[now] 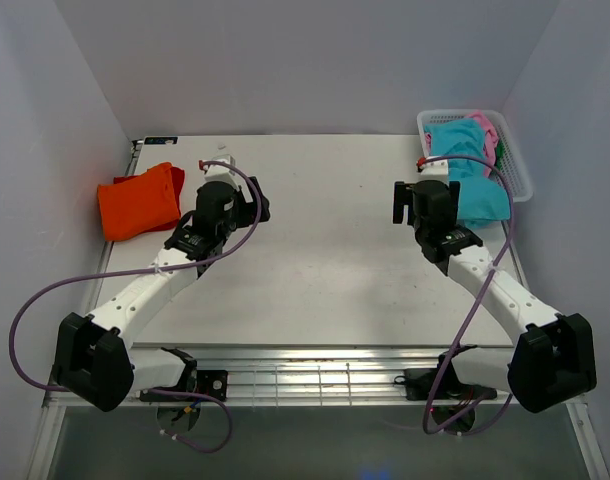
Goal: Fold and stack the t-shirts
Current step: Grab crumpled tshirt from bin with the right arm
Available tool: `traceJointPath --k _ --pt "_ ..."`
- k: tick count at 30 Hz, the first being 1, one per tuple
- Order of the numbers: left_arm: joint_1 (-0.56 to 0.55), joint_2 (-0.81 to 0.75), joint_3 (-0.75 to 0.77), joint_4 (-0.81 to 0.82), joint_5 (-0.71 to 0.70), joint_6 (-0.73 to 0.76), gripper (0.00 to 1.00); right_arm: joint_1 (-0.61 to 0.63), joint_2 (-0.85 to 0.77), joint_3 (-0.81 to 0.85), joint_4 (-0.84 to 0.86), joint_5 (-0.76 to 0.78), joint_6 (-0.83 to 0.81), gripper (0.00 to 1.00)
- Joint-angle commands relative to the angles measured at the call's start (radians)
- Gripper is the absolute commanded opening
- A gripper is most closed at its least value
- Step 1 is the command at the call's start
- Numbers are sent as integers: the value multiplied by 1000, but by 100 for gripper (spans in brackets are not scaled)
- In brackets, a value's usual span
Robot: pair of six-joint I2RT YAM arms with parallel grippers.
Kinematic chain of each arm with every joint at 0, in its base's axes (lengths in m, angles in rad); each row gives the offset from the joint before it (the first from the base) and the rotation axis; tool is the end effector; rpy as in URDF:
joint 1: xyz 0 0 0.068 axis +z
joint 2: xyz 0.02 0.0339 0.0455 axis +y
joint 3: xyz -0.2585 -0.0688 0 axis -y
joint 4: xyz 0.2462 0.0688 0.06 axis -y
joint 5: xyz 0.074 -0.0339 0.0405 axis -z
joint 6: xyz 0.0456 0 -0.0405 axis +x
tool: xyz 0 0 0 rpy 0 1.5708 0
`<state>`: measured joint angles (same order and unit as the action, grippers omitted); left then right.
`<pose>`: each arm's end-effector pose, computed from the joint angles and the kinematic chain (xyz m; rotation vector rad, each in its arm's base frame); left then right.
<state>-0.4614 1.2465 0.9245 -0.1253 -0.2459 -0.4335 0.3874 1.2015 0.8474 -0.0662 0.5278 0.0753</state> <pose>0.2707 -0.1222 0.2864 -0.1284 2.0145 -0.3238 0.2697 0.0853 0.2792 0.0337 1.9369 -0.2182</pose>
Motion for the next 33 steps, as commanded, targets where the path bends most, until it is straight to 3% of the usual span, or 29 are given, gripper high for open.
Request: traceJointPath --k 1,2,3,9,11,23,33 --pt "-3 -18 -7 21 26 9 98 -4 33 93 2 104 -8 93" --pt "-3 -12 -16 21 33 6 98 -10 50 97 6 144 -12 92" --pt "-3 -10 -22 21 39 1 98 -18 59 99 23 143 -17 98" --pt "-3 -12 -75 33 109 -4 98 -146 202 197 36 133 -14 59" --pt "-3 -25 -95 47 122 -2 98 -171 266 228 36 129 -23 54" --pt "-3 -90 -138 75 132 10 98 -240 444 332 16 106 -11 56" --pt "-3 -84 -147 82 138 13 98 -260 350 253 -35 121 37 57"
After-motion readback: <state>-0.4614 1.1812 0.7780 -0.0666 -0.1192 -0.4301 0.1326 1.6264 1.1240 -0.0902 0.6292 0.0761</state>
